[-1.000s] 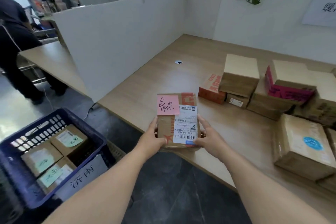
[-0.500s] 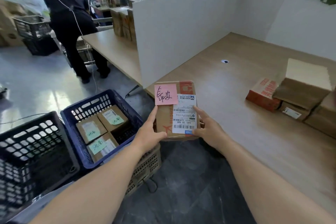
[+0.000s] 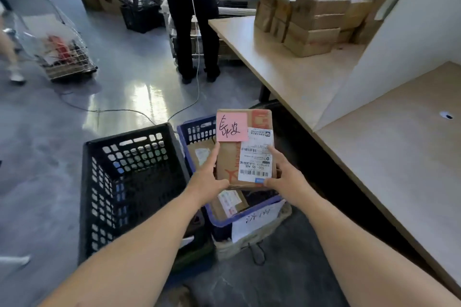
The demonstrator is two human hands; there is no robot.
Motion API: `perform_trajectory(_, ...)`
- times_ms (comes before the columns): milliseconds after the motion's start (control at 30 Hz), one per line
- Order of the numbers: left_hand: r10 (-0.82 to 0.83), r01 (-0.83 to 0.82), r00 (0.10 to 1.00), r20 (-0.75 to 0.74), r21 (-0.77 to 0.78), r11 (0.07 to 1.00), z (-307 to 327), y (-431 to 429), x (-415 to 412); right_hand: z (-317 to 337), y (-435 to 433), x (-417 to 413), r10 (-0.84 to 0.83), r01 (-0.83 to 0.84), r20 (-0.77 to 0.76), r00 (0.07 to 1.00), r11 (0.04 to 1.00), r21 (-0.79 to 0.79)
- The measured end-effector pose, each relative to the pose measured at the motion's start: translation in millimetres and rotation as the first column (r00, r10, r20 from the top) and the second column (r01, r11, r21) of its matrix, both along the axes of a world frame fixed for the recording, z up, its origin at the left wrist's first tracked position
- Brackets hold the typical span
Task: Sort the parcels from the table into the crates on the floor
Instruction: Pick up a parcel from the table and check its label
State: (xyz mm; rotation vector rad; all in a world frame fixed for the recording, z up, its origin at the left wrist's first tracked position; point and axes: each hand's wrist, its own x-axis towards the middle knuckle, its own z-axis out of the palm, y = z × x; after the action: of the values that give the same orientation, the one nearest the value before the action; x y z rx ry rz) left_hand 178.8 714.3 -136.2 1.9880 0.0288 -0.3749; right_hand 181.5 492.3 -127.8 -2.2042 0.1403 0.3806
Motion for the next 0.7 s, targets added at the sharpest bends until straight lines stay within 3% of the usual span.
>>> perform_trajectory(333,0.246,-0.241,0.966,-0.079,0.063,0.968,-46,159,31,-44,174,74,0.241,-0.245,-0.129,0.962,0.97,-0.01)
perform_trajectory(600,0.385,-0.369,0.905,-0.184,0.116,0.922,-111,226,42,-123,256,116,0.374,-0.378,-0.239,0.896,0.925,0.031)
perform_trajectory(700,0.402,-0.391,0.903,-0.153,0.101,0.915,-138,247,54,-164,283,130,0.406,-0.395,-0.261,0.876,0.914,0.097)
